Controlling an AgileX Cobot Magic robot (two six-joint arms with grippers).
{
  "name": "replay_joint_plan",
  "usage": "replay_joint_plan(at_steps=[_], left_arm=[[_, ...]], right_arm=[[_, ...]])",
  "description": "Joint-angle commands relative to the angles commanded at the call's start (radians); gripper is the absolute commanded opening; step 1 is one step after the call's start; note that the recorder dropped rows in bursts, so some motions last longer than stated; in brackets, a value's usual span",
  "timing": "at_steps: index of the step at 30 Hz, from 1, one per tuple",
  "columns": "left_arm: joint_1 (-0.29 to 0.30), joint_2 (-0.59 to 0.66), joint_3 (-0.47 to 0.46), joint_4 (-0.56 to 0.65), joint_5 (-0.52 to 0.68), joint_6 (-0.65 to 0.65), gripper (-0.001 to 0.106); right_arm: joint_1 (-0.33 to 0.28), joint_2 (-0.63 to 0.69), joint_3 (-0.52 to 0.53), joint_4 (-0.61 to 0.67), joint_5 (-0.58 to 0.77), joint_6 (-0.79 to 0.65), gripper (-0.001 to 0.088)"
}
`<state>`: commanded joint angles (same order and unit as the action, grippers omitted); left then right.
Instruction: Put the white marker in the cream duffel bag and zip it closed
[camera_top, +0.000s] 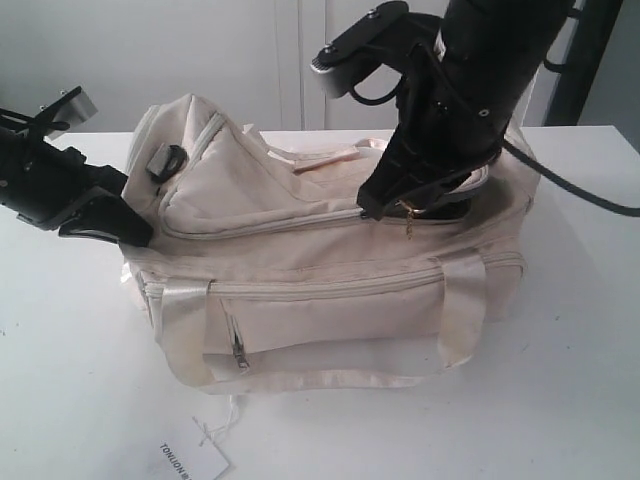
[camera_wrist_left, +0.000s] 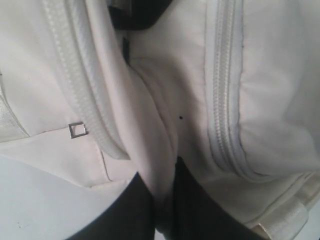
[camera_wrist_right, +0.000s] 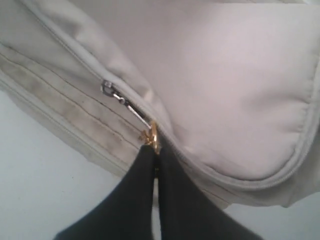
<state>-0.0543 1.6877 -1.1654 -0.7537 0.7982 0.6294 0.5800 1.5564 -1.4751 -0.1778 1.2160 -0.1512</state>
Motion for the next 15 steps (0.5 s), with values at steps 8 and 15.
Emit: replay_joint_plan(at_steps=[8,15], left_arm=[[0.000,0.000,0.000,0.000,-0.002,0.000,0.000],[0.000,0.000,0.000,0.000,-0.002,0.000,0.000]], right_arm=[[-0.044,-0.026,-0.001,-0.002,0.005,0.000,0.0000],[-0.062,-0.031,-0.001,-0.011,0.005,-0.002,0.0000]])
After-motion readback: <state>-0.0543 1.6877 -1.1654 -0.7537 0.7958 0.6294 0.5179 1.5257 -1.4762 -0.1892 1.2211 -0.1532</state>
